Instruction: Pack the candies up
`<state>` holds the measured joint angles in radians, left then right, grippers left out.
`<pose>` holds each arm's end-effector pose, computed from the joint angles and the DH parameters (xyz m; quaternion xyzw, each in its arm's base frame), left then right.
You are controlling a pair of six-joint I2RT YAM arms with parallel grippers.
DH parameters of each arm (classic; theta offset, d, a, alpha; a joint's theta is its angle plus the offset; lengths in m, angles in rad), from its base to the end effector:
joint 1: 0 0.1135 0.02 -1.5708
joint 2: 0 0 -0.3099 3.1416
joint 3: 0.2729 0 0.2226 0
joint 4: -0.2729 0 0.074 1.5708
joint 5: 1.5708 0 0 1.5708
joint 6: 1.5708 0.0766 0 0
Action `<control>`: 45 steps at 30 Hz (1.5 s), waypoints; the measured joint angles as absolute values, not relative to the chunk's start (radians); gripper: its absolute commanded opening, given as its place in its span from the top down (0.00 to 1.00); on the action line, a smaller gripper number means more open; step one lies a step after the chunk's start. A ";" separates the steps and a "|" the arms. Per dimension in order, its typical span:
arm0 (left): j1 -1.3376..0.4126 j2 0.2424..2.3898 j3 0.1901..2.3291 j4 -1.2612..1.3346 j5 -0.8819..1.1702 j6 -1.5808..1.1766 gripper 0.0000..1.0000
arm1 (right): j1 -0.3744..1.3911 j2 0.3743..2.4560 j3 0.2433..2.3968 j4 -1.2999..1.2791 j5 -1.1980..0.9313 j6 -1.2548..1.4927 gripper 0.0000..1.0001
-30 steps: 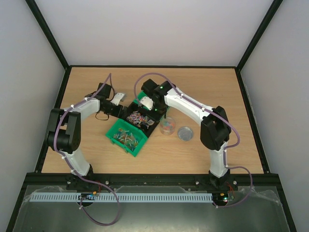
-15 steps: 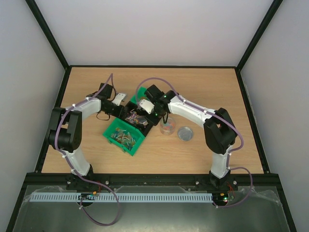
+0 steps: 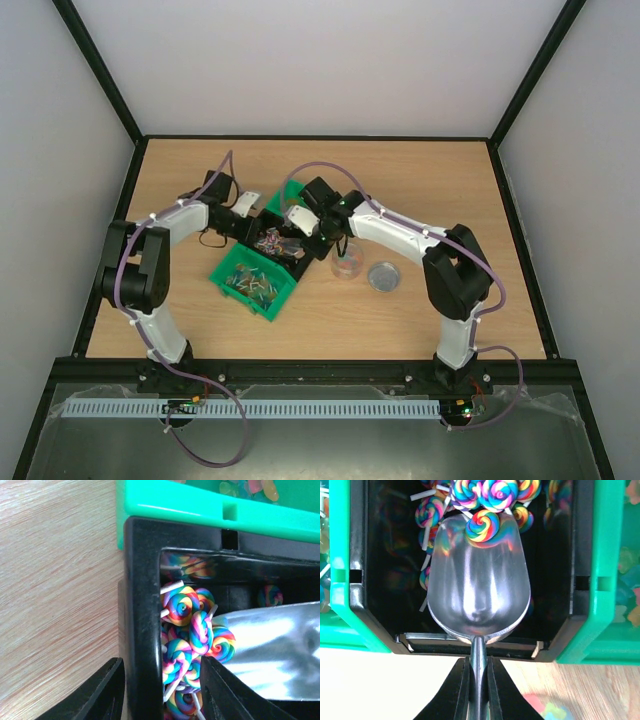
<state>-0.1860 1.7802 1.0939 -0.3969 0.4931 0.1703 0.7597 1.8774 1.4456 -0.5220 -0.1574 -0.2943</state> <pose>0.3417 -0.1012 0.2022 0.2248 0.9157 -0.2387 0.2322 0.2962 0.2979 0.2517 -0.4983 0.8090 0.1427 0.2773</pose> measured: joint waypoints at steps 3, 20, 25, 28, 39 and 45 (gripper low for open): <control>-0.170 1.781 1.095 -0.403 0.503 0.170 0.58 | 0.759 1.877 1.501 -0.606 -0.116 -0.299 0.99; -0.165 1.791 1.101 -0.402 0.528 0.154 0.89 | 0.775 1.947 1.596 -0.682 -0.096 -0.315 0.99; -0.174 1.791 1.101 -0.386 0.508 0.157 0.92 | 0.773 1.988 1.649 -0.686 -0.102 -0.316 0.99; -0.179 1.791 1.101 -0.380 0.504 0.157 0.93 | 0.774 2.001 1.639 -0.628 -0.117 -0.306 0.99; -0.187 1.791 1.101 -0.374 0.498 0.159 0.95 | 0.773 1.872 1.289 -0.218 -0.158 -0.241 0.99; -0.187 1.791 1.104 -0.380 0.493 0.179 0.95 | 0.773 1.845 1.224 -0.136 -0.163 -0.219 0.99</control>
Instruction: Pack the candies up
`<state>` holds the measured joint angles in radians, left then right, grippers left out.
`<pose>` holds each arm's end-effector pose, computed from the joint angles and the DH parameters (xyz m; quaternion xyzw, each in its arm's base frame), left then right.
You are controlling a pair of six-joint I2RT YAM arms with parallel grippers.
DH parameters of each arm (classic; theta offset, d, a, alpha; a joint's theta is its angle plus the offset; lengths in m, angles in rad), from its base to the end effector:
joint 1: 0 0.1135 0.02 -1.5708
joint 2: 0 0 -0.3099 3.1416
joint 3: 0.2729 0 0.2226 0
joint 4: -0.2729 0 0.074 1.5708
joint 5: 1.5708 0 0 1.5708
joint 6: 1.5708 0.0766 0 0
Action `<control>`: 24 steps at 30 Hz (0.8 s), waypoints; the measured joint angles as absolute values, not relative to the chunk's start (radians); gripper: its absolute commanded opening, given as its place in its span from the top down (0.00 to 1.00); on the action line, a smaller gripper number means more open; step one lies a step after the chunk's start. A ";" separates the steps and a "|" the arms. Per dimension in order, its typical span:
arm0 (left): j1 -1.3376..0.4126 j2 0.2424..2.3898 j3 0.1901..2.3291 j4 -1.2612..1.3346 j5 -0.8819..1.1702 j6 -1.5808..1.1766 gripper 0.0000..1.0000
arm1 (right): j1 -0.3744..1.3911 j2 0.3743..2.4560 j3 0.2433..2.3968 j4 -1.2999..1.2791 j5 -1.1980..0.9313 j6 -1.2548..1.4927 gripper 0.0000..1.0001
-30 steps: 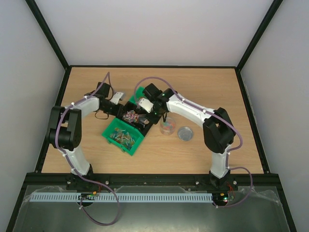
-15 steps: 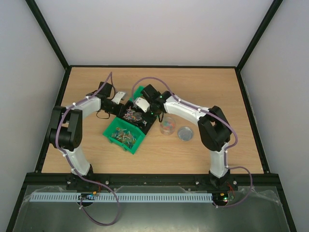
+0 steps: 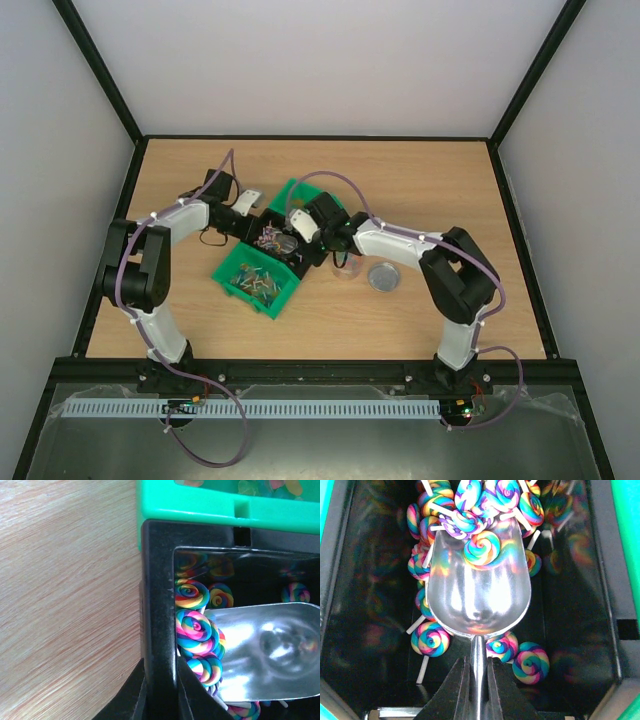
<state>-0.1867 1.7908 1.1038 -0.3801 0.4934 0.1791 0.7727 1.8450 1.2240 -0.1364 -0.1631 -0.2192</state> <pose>0.3467 -0.1024 0.2025 0.2307 0.9124 -0.2374 0.2407 0.2934 0.3034 0.2331 -0.4639 0.7898 0.1797 0.3588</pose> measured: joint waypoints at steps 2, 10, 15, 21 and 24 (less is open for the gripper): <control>-0.187 1.791 1.105 -0.388 0.494 0.189 0.94 | 0.772 1.838 1.221 -0.144 -0.163 -0.221 0.99; -0.191 1.783 1.105 -0.413 0.490 0.219 0.95 | 0.766 1.854 1.263 -0.197 -0.193 -0.193 0.99; -0.194 1.778 1.105 -0.417 0.470 0.226 0.95 | 0.759 1.827 1.244 -0.212 -0.190 -0.189 0.99; -0.202 1.763 1.102 -0.422 0.429 0.225 0.95 | 0.751 1.850 1.270 -0.210 -0.193 -0.178 0.99; -0.203 1.750 1.093 -0.428 0.416 0.224 0.95 | 0.748 1.792 1.162 -0.142 -0.215 -0.184 0.99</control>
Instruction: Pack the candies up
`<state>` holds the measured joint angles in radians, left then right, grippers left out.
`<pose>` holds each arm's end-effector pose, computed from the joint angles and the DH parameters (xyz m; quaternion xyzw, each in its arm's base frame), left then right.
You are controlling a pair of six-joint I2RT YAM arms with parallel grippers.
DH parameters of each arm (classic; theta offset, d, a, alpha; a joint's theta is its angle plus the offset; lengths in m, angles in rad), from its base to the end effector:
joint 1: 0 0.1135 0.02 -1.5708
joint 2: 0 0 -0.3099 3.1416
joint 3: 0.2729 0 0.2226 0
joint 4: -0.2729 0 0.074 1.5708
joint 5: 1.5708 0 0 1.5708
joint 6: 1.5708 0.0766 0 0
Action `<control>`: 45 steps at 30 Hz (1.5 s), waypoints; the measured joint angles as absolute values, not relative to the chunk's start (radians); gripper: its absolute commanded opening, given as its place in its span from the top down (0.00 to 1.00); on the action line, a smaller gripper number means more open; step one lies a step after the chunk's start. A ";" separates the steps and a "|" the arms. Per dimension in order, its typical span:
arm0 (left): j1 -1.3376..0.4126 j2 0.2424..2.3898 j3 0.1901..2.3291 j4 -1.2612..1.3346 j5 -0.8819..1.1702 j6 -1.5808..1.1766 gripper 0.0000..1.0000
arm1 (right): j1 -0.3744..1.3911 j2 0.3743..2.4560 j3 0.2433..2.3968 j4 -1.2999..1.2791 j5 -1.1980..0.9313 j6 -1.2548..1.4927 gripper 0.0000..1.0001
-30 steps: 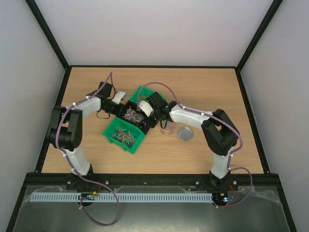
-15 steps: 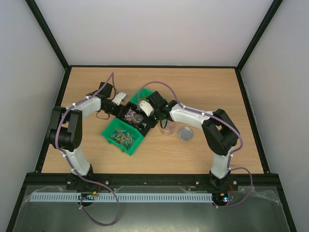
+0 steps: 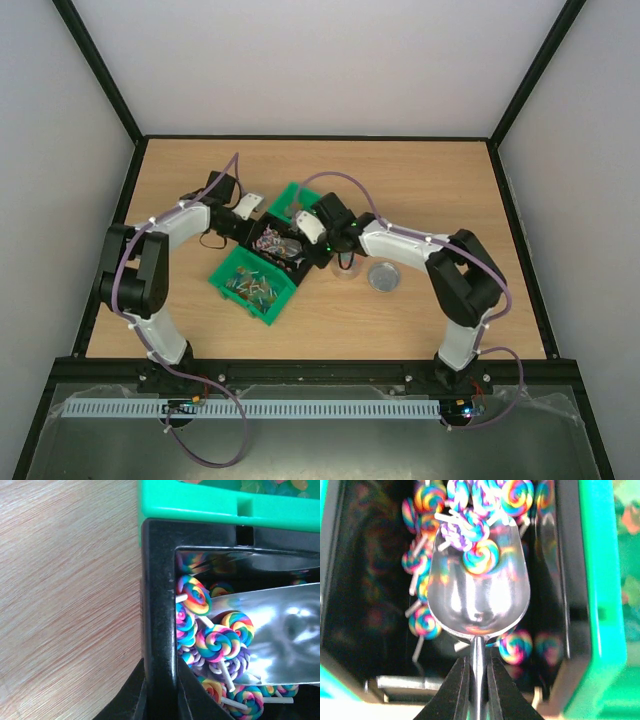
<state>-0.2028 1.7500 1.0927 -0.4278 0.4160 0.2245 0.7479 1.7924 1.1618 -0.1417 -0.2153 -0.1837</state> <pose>0.3355 -0.1006 0.2076 0.2499 0.9176 -0.1979 0.2374 0.2845 0.2862 0.2340 -0.4487 0.7997 0.2027 0.3436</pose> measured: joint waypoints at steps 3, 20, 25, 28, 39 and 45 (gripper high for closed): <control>-0.204 1.742 1.087 -0.434 0.406 0.224 0.95 | 0.764 1.852 1.258 -0.178 -0.216 -0.191 0.99; -0.198 1.724 1.081 -0.463 0.383 0.232 0.95 | 0.794 1.763 1.068 0.081 -0.255 -0.170 0.99; -0.192 1.723 1.081 -0.463 0.365 0.236 0.95 | 0.804 1.792 1.103 0.056 -0.241 -0.168 0.99; -0.192 1.722 1.081 -0.463 0.371 0.232 0.95 | 0.797 1.737 0.996 0.176 -0.266 -0.168 0.99; -0.195 1.722 1.081 -0.473 0.373 0.234 0.95 | 0.805 1.751 0.980 0.261 -0.299 -0.166 0.99; -0.193 1.722 1.081 -0.477 0.380 0.234 0.95 | 0.799 1.737 0.935 0.311 -0.304 -0.162 0.99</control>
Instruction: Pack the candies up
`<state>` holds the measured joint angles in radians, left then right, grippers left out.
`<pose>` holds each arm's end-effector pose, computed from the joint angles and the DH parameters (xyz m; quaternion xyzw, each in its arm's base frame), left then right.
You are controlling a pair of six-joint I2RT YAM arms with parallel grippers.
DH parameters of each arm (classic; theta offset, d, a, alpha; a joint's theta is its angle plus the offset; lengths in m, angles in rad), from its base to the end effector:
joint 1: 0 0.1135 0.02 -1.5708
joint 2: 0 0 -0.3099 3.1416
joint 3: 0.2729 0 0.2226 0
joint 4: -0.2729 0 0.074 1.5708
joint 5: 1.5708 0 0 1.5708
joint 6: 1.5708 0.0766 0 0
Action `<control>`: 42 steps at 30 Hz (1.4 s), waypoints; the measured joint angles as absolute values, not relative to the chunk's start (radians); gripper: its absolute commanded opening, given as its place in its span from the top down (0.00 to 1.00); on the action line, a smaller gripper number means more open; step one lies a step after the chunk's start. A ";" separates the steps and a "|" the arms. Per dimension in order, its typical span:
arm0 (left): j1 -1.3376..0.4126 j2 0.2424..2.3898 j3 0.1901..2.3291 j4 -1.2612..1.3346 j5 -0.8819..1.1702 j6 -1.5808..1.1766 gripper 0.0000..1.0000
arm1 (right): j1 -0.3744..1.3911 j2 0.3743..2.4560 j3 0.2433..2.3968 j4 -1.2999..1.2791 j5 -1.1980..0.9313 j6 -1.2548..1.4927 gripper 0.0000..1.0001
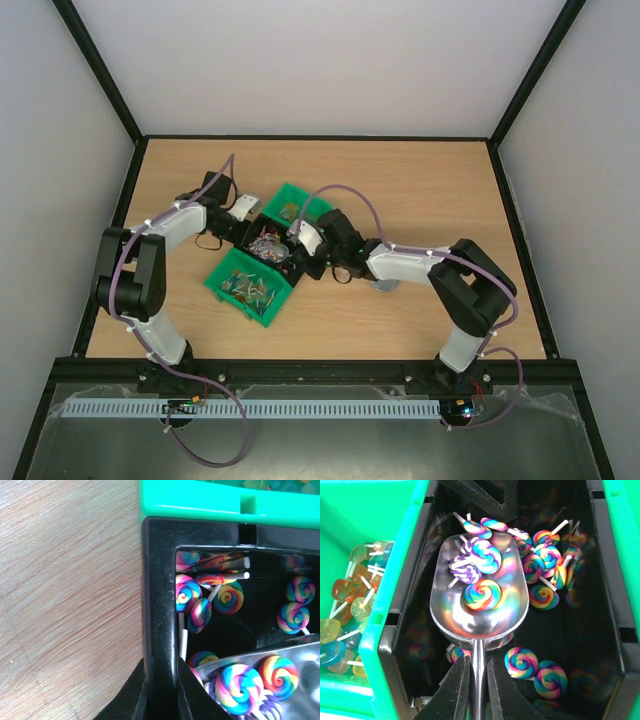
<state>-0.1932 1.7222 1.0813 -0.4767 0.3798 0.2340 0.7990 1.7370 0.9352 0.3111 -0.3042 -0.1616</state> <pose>0.3262 -0.0928 0.2093 0.2443 0.9262 -0.1794 0.2243 0.2578 0.2978 0.2375 -0.4608 0.7159 0.2827 0.4419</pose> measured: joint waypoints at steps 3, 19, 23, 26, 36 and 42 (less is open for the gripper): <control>-0.190 1.722 1.082 -0.477 0.382 0.234 0.95 | 0.785 1.705 0.899 0.339 -0.310 -0.157 0.99; -0.172 1.731 1.110 -0.497 0.402 0.225 0.68 | 0.720 1.599 0.799 0.425 -0.338 -0.152 0.99; -0.171 1.731 1.143 -0.485 0.428 0.210 0.53 | 0.700 1.519 0.796 0.414 -0.356 -0.159 0.99; -0.171 1.730 1.150 -0.482 0.440 0.205 0.44 | 0.682 1.448 0.784 0.395 -0.372 -0.178 0.99; -0.162 1.729 1.167 -0.494 0.456 0.218 0.25 | 0.585 1.222 0.733 0.189 -0.408 -0.293 0.99; -0.158 1.729 1.179 -0.496 0.466 0.216 0.23 | 0.466 1.084 0.720 0.002 -0.421 -0.377 0.99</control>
